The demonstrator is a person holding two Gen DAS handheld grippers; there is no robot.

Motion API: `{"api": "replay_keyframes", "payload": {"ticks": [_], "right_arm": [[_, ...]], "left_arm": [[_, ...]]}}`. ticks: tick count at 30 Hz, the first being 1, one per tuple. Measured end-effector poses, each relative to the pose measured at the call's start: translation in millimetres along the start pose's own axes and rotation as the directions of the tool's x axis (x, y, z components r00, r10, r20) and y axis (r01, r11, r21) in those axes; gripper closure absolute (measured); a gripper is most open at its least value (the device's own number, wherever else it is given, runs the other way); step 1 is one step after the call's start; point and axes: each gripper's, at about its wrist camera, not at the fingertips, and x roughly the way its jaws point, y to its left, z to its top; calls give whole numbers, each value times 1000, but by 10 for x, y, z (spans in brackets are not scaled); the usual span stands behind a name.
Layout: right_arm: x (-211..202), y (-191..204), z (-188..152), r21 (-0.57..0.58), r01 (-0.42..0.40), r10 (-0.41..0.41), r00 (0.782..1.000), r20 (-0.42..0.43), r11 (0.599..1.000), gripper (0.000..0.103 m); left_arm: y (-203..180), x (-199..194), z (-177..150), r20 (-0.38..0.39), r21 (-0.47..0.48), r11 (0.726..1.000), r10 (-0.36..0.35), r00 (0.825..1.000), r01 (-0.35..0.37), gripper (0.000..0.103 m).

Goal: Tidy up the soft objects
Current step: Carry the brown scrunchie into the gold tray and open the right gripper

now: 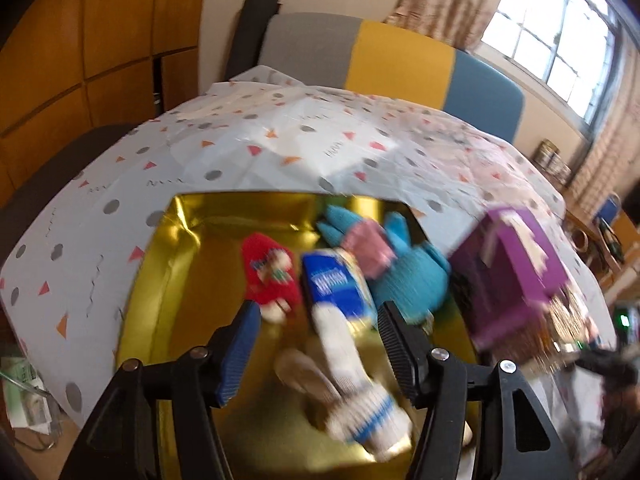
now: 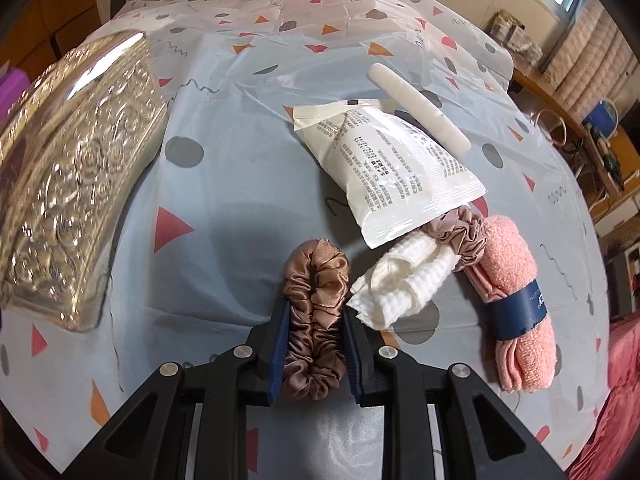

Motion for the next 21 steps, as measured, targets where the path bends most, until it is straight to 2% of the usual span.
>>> {"api": "replay_keyframes", "payload": {"ticks": [6, 14, 21], "right_arm": [[-161, -79, 121, 94, -83, 78, 995, 58, 992, 83], [-329, 41, 367, 97, -87, 77, 992, 101, 991, 83], [-737, 245, 827, 73, -95, 79, 976, 202, 993, 83]], "left_arm": [[-216, -153, -245, -17, 62, 997, -43, 999, 44, 41], [-391, -256, -377, -35, 110, 991, -72, 997, 76, 41], [-424, -334, -448, -33, 124, 989, -80, 996, 84, 40]]}}
